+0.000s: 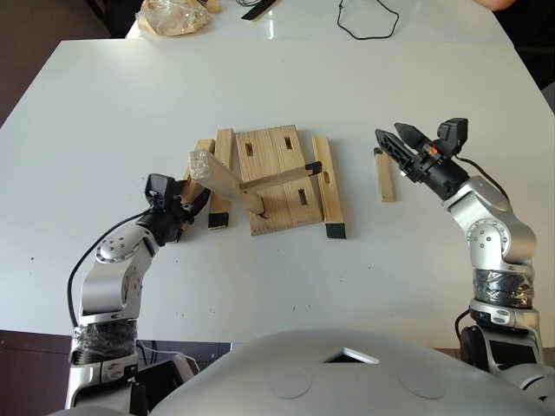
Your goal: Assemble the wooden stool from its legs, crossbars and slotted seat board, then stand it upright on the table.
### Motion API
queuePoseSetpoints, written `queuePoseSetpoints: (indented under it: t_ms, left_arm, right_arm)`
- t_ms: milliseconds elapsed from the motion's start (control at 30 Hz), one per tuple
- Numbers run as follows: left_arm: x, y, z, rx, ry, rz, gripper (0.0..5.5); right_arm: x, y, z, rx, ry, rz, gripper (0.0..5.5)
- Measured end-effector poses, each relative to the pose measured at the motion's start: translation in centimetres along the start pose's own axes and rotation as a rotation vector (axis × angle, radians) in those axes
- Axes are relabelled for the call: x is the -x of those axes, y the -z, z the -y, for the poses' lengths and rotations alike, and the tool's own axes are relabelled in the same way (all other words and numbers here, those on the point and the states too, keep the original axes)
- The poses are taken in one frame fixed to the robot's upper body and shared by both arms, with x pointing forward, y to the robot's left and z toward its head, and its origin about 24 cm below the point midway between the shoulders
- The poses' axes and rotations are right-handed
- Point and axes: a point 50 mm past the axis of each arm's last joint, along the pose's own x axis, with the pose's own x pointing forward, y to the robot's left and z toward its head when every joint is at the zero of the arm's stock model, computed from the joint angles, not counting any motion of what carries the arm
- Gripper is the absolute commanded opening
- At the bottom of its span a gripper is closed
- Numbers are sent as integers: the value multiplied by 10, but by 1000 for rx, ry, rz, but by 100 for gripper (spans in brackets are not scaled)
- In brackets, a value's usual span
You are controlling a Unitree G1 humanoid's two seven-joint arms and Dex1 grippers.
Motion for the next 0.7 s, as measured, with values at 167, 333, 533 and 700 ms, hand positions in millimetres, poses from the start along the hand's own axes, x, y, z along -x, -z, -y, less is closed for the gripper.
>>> queuePoseSetpoints:
  t_ms: [167,333,533,700]
  left_arm:
    - [5,2,-6,14,-68,10,314]
    - [12,-1,-6,54,-118,43,314]
    - [23,15,-4,55,-29,-124,314]
    - [28,13,-12,23,-8,-205,314]
  right_arm:
    - [2,2,-1,-5,1,-9,322]
    - [3,8,-4,-16,-4,-29,322]
    - [5,8,-2,-20,16,-23,322]
    - [11,12,-2,-30,41,-19,322]
